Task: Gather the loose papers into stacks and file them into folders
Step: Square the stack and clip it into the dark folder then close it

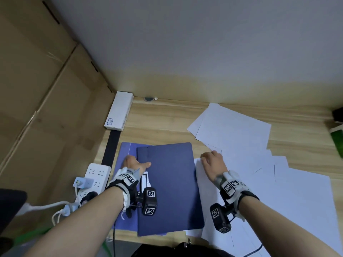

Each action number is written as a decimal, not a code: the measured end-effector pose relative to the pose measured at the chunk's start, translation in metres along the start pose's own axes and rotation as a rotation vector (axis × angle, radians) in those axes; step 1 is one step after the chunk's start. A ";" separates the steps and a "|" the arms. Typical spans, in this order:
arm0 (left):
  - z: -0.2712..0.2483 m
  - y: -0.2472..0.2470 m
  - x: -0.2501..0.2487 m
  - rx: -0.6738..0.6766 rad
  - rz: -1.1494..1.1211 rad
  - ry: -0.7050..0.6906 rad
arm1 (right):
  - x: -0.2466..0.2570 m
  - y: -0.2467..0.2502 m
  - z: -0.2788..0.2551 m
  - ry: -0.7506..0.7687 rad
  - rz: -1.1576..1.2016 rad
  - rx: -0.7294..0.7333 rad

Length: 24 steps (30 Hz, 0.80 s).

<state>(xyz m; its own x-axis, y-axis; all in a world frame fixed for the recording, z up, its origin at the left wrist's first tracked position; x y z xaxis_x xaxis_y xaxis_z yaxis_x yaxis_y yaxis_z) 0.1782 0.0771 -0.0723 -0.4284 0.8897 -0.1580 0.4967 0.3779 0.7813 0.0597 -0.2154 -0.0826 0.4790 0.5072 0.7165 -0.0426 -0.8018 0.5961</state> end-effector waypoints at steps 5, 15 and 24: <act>-0.007 0.001 0.005 0.122 -0.155 0.034 | 0.018 -0.031 -0.011 -0.193 0.176 -0.008; -0.007 0.049 -0.036 0.171 -0.830 -0.176 | 0.050 -0.021 -0.032 -0.285 0.970 0.051; 0.014 0.024 -0.004 -0.116 0.662 -0.590 | 0.042 0.041 -0.005 -0.149 1.005 -0.359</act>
<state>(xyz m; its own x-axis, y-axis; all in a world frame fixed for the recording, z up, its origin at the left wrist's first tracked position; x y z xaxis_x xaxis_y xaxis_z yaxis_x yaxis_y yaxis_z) 0.2025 0.0858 -0.0613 0.3931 0.9153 0.0875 0.4111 -0.2601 0.8737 0.0736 -0.2254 -0.0261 0.1822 -0.3947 0.9006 -0.7189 -0.6784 -0.1519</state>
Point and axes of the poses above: each hand's wrist, its own z-axis towards the middle knuckle, its own y-axis out of the back of the hand, x = y × z, the point moved 1 cm from there along z, towards the middle knuckle, and after that the axes turned 15 degrees about z, right-handed, at the moved point
